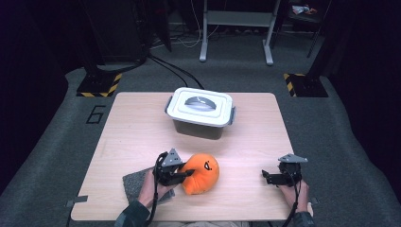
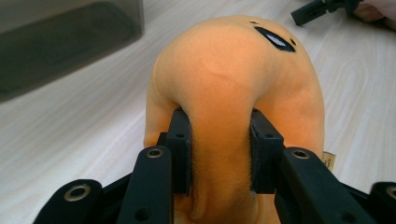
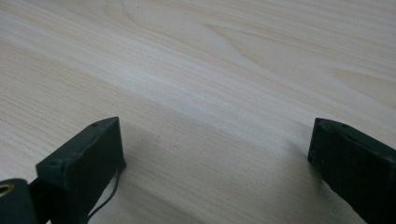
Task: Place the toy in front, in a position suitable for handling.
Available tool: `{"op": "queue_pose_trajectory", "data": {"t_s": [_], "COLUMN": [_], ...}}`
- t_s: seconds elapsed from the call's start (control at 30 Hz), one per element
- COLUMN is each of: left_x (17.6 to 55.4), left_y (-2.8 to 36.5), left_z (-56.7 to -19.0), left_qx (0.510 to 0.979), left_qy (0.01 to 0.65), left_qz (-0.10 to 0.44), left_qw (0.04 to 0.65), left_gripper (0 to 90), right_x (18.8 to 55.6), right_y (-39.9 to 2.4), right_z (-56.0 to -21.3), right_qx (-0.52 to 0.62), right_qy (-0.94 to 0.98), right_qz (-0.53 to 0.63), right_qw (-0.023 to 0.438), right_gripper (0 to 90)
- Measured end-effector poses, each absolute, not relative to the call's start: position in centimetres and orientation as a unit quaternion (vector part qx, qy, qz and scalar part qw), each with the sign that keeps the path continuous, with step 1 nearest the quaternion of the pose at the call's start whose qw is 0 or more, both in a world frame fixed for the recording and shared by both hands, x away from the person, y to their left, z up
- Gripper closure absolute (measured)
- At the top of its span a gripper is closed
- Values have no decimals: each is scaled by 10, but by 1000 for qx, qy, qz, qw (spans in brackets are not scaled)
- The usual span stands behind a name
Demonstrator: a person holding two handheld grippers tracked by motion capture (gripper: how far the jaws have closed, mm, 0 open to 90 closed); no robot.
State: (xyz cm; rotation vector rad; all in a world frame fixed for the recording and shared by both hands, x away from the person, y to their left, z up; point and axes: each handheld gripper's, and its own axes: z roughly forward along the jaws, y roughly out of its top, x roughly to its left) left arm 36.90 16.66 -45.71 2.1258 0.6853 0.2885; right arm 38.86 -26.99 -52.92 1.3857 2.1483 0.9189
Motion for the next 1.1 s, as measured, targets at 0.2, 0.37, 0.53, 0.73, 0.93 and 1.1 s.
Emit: {"op": "queue_pose_trajectory", "data": {"t_s": [0.2,0.37,0.53,0.73,0.93,1.1], "left_x": [384,400,412,426,438,445], "left_y": [169,173,176,178,179,184], "left_z": [-451,-447,-446,-446,-454,-456], "left_qx": [853,851,850,850,852,844], "left_qy": [271,274,276,281,292,300], "left_qz": [125,128,126,128,115,112], "left_qw": [428,429,430,427,419,430], "left_gripper": [668,660,655,648,638,635], "right_x": [389,389,389,389,389,389], "right_y": [-270,-270,-270,-270,-270,-270], "right_z": [-529,-529,-529,-529,-529,-529], "right_qx": [499,499,499,499,499,499], "right_qy": [773,773,773,773,773,772], "right_qz": [331,331,331,331,331,331], "right_qw": [211,211,211,211,212,211], "right_gripper": [26,27,27,27,27,28]}}
